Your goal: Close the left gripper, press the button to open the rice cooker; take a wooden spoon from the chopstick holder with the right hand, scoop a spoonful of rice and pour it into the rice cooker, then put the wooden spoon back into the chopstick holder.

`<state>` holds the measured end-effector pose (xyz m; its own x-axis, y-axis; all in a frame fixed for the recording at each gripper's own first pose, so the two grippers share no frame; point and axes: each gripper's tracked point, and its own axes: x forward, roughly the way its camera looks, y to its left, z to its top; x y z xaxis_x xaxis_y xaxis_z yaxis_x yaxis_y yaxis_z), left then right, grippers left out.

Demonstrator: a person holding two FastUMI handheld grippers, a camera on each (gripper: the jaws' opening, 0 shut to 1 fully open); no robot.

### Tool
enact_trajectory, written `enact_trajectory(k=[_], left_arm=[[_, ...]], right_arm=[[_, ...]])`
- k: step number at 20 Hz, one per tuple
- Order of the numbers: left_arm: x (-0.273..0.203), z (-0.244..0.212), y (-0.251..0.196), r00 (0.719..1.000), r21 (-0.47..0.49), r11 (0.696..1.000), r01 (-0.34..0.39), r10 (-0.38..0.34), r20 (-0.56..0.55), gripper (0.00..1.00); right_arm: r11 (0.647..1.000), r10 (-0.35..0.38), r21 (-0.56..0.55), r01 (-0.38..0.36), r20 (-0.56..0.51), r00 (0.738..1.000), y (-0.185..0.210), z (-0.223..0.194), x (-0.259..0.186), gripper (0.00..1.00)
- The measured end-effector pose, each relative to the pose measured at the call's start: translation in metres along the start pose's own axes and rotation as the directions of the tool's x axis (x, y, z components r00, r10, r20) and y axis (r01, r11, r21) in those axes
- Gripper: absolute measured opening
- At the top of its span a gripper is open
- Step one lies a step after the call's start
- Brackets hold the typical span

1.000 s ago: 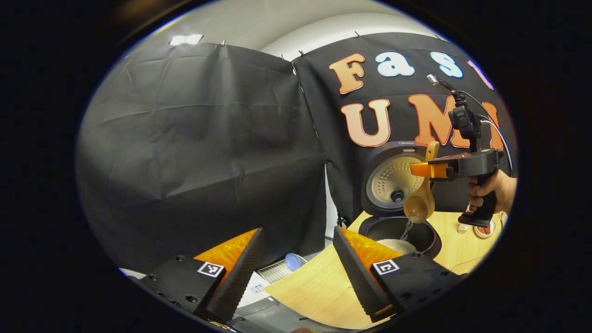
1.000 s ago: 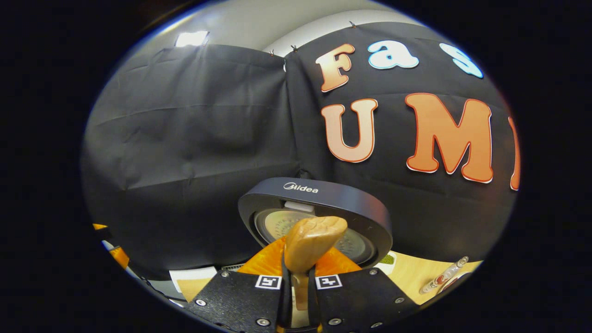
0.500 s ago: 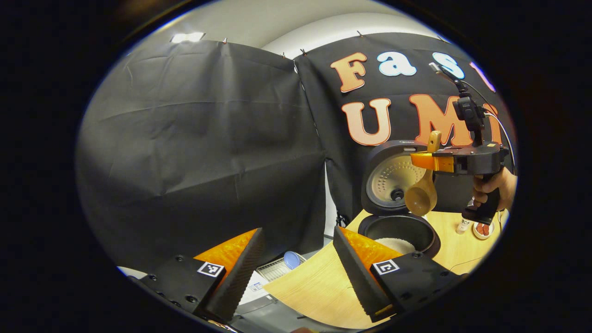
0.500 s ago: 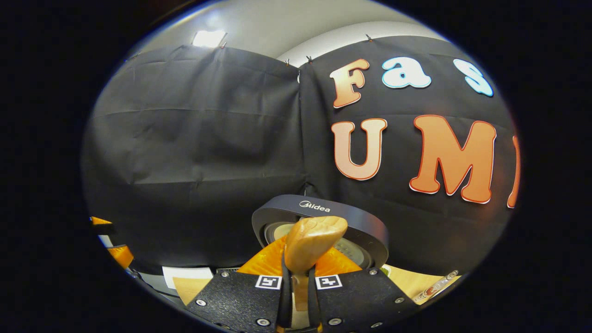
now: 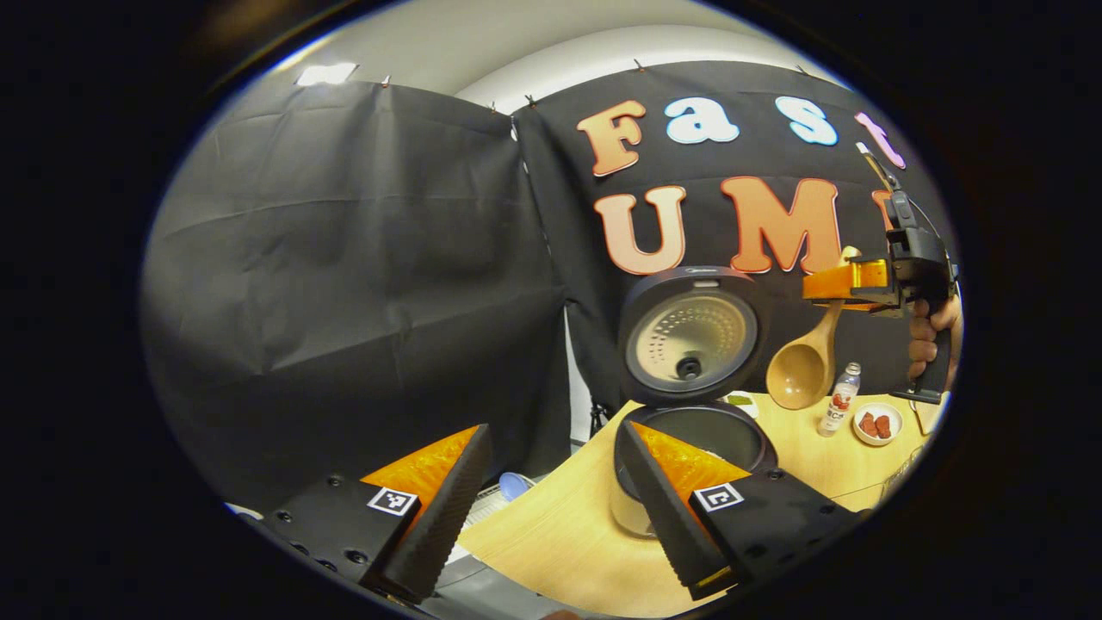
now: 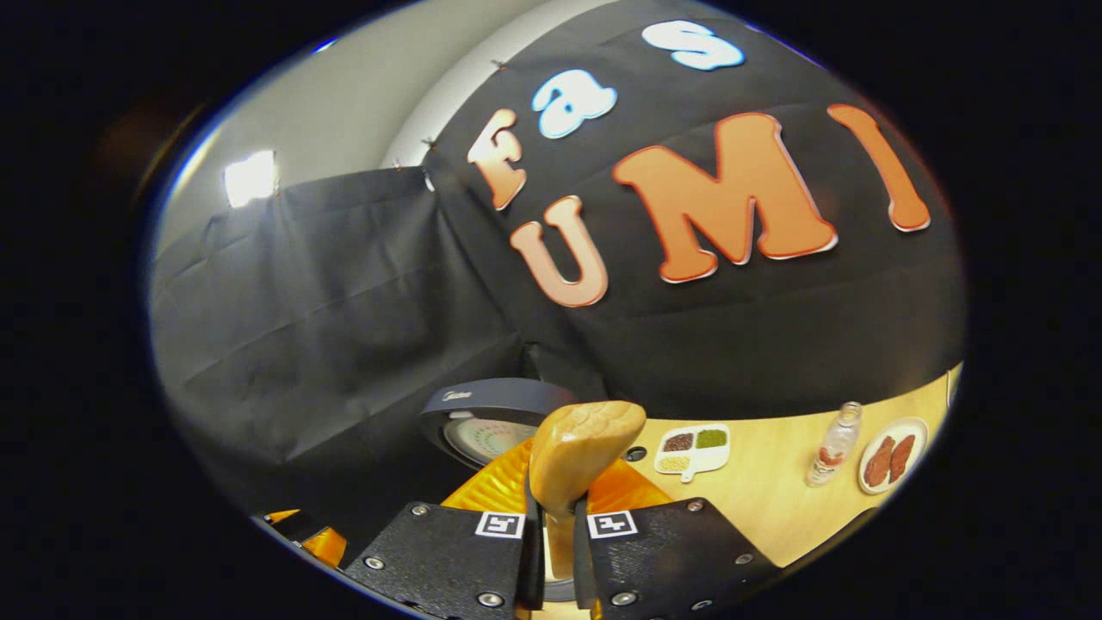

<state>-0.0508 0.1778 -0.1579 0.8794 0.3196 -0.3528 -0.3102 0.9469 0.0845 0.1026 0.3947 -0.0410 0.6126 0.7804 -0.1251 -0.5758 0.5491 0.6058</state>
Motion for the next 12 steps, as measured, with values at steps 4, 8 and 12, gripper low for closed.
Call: enact_trajectory(k=[4, 8, 12], left_arm=[[-0.005, 0.005, -0.041, 0.997, 0.006, 0.997, 0.073, -0.073, 0.0, 1.0], [-0.007, 0.009, -0.079, 0.991, 0.019, 0.991, 0.132, -0.132, -0.004, 1.0], [-0.011, 0.012, -0.119, 0.983, 0.022, 0.982, 0.186, -0.185, -0.016, 1.0]], right_arm=[[0.993, -0.114, 0.044, 0.114, 0.014, 0.993, -0.068, 0.003, -0.054, 0.13], [0.964, -0.255, 0.08, 0.253, 0.012, 0.967, -0.146, -0.01, -0.121, 0.13], [0.904, -0.408, 0.131, 0.407, -0.024, 0.913, -0.225, -0.036, -0.191, 0.13]])
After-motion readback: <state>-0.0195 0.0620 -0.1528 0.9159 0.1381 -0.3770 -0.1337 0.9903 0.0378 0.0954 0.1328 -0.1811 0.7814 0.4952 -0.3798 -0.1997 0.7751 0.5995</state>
